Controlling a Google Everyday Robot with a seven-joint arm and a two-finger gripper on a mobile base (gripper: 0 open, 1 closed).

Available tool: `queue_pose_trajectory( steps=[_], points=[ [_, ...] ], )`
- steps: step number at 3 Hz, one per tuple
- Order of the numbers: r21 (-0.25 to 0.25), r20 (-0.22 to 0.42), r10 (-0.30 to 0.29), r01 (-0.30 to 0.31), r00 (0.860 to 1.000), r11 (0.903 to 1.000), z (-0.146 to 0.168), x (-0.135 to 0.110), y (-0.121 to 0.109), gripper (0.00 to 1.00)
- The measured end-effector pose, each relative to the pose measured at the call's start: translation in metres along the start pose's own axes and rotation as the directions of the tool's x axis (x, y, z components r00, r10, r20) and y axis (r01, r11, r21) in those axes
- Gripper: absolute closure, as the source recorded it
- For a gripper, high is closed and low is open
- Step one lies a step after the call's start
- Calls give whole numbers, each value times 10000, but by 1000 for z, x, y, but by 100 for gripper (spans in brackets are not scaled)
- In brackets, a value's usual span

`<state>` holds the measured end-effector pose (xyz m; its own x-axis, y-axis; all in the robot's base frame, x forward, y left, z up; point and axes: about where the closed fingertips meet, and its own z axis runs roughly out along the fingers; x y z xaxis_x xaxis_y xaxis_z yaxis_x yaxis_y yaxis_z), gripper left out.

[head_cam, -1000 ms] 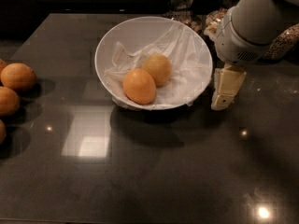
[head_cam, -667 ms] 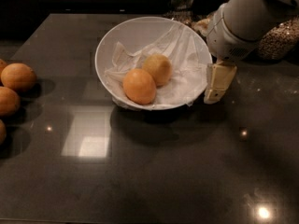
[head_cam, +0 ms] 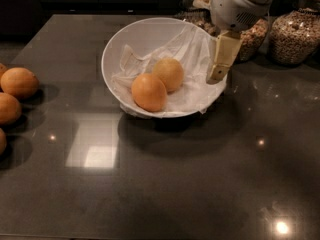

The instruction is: Pick orange from white bowl

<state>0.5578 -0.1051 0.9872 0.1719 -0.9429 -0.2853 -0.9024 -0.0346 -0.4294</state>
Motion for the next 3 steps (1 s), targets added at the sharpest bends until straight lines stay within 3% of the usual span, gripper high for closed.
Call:
queue_pose_trajectory(
  steps=[2,3],
  points=[
    [154,230,116,-119,9997,9998,13,-1,-10,0],
    [82,410,30,-33,9992,10000,27,-3,-20,9]
  ],
)
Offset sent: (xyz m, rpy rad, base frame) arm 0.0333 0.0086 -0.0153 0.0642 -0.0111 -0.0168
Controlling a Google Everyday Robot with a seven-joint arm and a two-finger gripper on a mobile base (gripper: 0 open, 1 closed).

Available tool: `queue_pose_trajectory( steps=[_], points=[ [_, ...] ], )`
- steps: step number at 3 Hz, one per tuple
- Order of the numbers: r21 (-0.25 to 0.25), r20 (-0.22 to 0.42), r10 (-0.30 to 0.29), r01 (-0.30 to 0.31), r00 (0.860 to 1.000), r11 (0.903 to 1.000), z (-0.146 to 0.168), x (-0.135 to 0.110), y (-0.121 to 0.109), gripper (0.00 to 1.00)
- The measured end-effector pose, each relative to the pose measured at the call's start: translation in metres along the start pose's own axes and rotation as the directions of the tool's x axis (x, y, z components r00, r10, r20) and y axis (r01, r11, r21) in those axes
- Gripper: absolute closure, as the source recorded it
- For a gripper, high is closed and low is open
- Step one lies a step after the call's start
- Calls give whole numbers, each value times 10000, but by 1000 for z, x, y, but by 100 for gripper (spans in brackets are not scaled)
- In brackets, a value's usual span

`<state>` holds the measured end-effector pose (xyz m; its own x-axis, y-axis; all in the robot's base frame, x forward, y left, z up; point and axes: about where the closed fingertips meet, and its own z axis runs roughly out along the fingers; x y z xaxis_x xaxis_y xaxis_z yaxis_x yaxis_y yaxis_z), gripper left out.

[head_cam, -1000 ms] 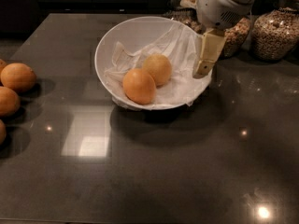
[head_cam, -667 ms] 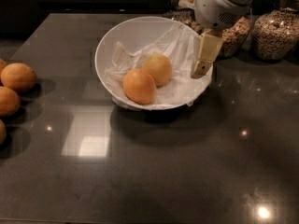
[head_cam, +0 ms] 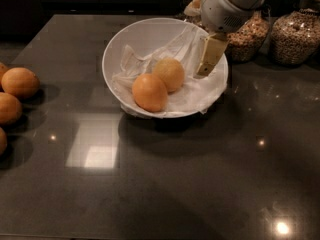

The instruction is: Pick orange from white bowl

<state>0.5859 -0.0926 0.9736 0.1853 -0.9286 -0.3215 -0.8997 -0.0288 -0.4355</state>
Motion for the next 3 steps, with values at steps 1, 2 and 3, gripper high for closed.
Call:
queue_pose_trajectory(
  steps=[1,2,3],
  points=[
    [-174,174,-89,92,9998,9998,12,-2,-5,8],
    [-449,480,-212,233,9986,9987,24,-7,-2,9],
    [-771,851,-324,390,9958,9963,37,-15,3,13]
  ],
)
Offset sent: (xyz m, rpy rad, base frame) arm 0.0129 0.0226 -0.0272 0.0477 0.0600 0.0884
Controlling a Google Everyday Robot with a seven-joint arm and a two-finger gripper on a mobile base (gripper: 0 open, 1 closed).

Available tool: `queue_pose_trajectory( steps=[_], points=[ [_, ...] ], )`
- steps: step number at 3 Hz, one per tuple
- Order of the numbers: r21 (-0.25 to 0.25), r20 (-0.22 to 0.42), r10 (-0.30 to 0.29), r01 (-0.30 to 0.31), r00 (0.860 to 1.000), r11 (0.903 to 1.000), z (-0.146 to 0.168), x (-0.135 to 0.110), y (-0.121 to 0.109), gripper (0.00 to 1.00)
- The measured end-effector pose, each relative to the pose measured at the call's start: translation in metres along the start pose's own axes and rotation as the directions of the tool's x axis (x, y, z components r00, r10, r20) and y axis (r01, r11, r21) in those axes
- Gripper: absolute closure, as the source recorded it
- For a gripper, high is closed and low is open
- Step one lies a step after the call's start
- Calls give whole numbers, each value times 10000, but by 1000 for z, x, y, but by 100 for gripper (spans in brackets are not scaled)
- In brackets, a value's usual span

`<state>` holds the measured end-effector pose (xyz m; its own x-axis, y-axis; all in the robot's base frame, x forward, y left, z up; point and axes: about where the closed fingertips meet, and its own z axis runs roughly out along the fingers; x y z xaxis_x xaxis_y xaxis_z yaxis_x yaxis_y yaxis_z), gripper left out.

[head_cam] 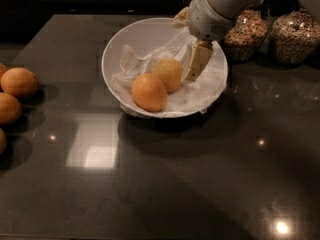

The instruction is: Pick orange from white bowl

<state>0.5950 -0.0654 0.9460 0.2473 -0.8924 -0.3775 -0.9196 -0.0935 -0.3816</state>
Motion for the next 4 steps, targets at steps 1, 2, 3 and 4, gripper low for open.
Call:
queue_pose_trajectory(
  steps=[1,2,3,4],
  points=[
    [-227,221,-149,154,9996,9996,13,-5,2,17],
    [-389,358,-233,247,9991,9989,23,-6,3,21],
    [-472,449,-336,357,9984,9982,31,-2,2,25],
    [-605,471,-583,611,9972,9963,41,3,-3,24]
  ],
)
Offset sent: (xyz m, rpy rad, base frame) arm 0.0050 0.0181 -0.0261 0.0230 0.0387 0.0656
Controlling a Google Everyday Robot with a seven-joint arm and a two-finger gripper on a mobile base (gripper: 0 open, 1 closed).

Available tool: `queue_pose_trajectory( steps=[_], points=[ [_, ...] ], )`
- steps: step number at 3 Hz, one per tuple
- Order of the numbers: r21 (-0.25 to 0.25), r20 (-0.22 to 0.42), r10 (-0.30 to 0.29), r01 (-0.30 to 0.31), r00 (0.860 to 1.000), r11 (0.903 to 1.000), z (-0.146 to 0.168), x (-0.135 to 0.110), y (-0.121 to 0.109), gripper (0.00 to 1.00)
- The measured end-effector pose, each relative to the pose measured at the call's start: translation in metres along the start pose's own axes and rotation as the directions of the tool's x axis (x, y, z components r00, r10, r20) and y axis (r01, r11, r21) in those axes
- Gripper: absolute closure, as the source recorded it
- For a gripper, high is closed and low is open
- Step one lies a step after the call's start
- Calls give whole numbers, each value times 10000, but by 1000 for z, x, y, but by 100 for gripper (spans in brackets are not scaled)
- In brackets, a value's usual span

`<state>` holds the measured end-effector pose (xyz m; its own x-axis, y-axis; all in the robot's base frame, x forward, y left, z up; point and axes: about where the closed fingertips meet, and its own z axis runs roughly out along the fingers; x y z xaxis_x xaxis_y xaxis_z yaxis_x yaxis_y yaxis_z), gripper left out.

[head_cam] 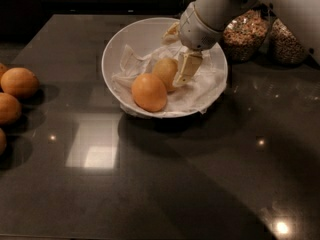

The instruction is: Pick orange from white bowl

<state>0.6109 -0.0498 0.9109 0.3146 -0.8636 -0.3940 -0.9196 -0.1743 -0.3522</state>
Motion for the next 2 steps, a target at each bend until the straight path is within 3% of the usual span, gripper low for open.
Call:
queue_pose_trajectory(
  steps=[2],
  points=[
    [-394,44,-407,409,9992,9984,20,4,-7,24]
  ],
)
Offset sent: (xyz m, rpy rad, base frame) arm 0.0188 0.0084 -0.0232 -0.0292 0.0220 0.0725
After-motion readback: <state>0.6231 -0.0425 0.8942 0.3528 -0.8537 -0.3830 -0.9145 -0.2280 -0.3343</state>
